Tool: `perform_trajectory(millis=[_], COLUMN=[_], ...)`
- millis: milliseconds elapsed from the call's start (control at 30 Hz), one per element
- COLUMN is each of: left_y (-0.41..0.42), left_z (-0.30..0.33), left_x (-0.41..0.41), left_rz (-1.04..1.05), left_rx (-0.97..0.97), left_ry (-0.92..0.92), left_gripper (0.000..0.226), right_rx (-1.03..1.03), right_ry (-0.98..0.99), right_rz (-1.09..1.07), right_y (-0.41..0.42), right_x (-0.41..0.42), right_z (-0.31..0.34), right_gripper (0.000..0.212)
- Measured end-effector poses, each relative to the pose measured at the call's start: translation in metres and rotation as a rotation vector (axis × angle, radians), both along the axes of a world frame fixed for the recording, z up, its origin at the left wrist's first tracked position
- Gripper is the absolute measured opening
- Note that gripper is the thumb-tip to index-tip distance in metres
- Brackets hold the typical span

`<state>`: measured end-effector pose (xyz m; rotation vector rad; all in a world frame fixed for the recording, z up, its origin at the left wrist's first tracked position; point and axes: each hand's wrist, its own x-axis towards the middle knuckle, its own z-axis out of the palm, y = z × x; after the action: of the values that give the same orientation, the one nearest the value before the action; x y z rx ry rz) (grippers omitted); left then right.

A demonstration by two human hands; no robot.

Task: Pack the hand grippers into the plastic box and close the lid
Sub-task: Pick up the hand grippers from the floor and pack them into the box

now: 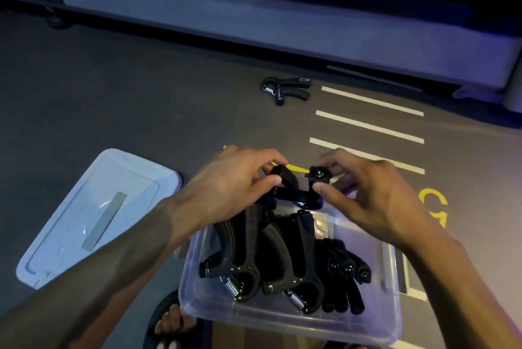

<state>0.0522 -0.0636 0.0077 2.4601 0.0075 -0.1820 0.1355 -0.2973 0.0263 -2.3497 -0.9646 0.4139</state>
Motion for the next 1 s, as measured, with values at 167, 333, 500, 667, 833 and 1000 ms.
perform_trajectory(millis=[167, 333, 500, 667, 833, 1000], left_y=[-0.012, -0.030, -0.038, -0.044, -0.056, -0.059], left_z=[-0.018, -0.031, -0.032, -0.032, -0.031, -0.028], left_x=[0.000, 0.008, 0.015, 0.018, 0.019, 0.021], left_rz=[-0.128, -0.201, -0.248, -0.272, -0.282, -0.242], left_rx=[0.364, 0.536, 0.573, 0.617, 0.701, 0.738], left_ry=[-0.019, 0.008, 0.039, 0.061, 0.079, 0.117], left_gripper=[0.026, 0.022, 0.015, 0.010, 0.007, 0.009], right_rx=[-0.091, -0.183, -0.210, -0.236, -0.232, -0.194], right_ry=[0.034, 0.027, 0.046, 0.040, 0.089, 0.125], right_rz=[-0.025, -0.075, -0.116, -0.090, -0.090, -0.060], right_y=[-0.005, -0.011, -0.017, -0.019, -0.019, -0.015], right_x=[-0.001, -0.001, -0.001, -0.001, -0.001, -0.003], right_z=[-0.025, -0.050, -0.057, -0.061, -0.066, -0.064], right_gripper=[0.017, 0.025, 0.020, 0.018, 0.015, 0.017])
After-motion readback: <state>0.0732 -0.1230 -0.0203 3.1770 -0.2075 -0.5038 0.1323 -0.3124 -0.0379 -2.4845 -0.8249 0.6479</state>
